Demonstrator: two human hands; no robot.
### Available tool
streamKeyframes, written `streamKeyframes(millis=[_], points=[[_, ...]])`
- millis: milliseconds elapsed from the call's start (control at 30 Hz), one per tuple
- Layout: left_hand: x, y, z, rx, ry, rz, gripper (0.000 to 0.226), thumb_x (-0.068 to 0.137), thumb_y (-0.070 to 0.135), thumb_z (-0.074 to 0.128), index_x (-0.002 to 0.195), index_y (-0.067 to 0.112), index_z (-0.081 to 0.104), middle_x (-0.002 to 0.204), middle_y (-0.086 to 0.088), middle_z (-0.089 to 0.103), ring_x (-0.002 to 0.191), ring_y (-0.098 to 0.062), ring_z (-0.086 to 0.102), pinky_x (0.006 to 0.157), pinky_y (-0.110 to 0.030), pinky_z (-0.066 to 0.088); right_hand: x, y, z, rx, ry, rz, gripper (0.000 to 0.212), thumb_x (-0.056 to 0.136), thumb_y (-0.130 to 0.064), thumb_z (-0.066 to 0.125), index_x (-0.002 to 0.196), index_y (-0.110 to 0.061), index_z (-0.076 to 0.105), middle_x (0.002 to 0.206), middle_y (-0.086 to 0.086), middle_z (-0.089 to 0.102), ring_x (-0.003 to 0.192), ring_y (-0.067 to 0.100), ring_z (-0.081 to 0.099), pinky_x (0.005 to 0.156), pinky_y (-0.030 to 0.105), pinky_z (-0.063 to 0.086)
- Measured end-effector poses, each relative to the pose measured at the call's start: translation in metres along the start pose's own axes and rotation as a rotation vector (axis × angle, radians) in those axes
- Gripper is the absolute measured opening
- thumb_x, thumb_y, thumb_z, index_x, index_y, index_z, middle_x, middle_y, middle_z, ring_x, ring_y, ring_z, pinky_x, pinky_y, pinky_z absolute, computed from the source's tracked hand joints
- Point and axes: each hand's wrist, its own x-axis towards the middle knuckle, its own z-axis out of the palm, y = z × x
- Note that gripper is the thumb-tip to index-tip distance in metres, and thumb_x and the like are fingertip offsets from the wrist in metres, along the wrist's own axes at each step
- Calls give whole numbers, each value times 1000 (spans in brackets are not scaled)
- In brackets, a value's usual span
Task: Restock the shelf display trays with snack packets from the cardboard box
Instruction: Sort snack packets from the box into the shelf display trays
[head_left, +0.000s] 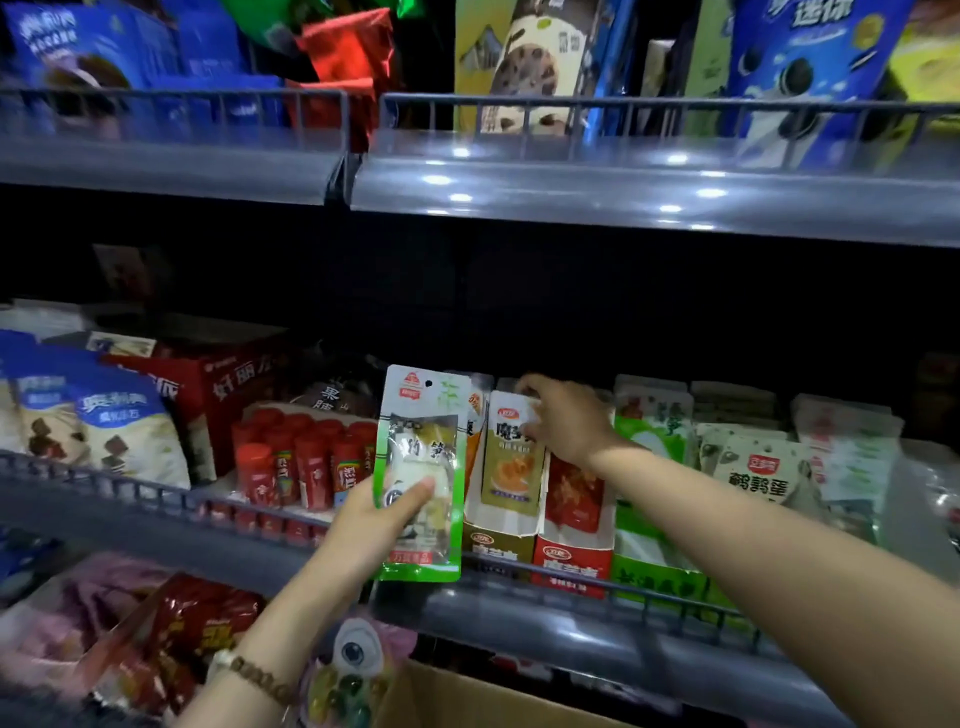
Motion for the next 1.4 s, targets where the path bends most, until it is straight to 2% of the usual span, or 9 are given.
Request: streamKeyframes(millis=[333, 467, 533, 600, 733, 867, 1067, 1167, 1400], points=[[-12, 4, 12, -12, -131, 57, 32, 76, 36, 63, 104, 22, 66, 94, 4, 75, 88, -15, 71, 88, -40, 52, -2, 7, 9, -157, 16, -18, 59, 87, -31, 63, 139, -21, 38, 127, 8, 52, 119, 28, 45, 93, 31, 31], [-19, 15, 23, 16, -110, 123, 26, 79, 30, 67, 104, 24, 66, 96, 5, 74, 89, -14, 70, 88, -40, 53, -31, 0, -11, 483, 108, 100, 34, 97, -39, 43, 128, -25, 50, 129, -2, 53, 120, 18, 48, 96, 29, 38], [-24, 22, 33, 43, -146, 169, 27, 81, 23, 68, 108, 27, 63, 99, 9, 73, 91, -10, 69, 86, -34, 53, -55, -5, -31, 872, 4, 270, 42, 96, -46, 41, 132, -25, 48, 136, -4, 50, 124, 16, 48, 103, 33, 41], [-31, 31, 52, 52, -223, 200, 33, 81, 19, 69, 112, 25, 60, 102, 8, 72, 92, -10, 69, 82, -28, 55, -84, 0, -52, 1007, -172, 307, 45, 93, -45, 48, 131, -22, 49, 130, -5, 56, 114, 12, 56, 88, 25, 51], [-40, 41, 106, 32, -314, 212, 36, 78, 17, 74, 110, 18, 59, 98, 2, 73, 85, -10, 70, 68, -21, 54, -132, 32, -91, 949, -260, 258, 23, 85, -27, 66, 105, -16, 68, 99, -6, 73, 86, 5, 67, 66, 15, 50], [-50, 48, 176, 31, -437, 249, 40, 82, 24, 71, 119, 24, 55, 108, 5, 70, 98, -11, 67, 85, -28, 54, -168, 80, -141, 874, -203, 295, 12, 82, -22, 70, 93, -16, 70, 84, -6, 73, 73, 4, 64, 61, 16, 46], [-55, 62, 258, 63, -480, 260, 41, 81, 41, 67, 117, 39, 47, 121, 4, 60, 110, -10, 58, 89, -25, 52, -193, 164, -209, 834, 251, 470, 6, 80, -17, 72, 84, -14, 69, 75, -4, 72, 73, 12, 66, 62, 22, 47], [-53, 58, 280, 385, -495, 286, 80, 78, 52, 65, 145, 33, 25, 149, 2, 35, 133, -15, 40, 109, -37, 38, -196, 195, -219, 810, 429, 461, 15, 83, -10, 69, 97, -5, 65, 81, 0, 67, 59, -2, 63, 49, 10, 45], [-35, 52, 302, 656, -512, 340, 90, 81, 55, 62, 150, 32, 9, 151, 3, 33, 134, -12, 36, 107, -25, 34, -156, 239, -194, 494, 121, 327, 25, 80, -6, 71, 105, -2, 67, 108, 13, 68, 93, 17, 62, 79, 23, 50]])
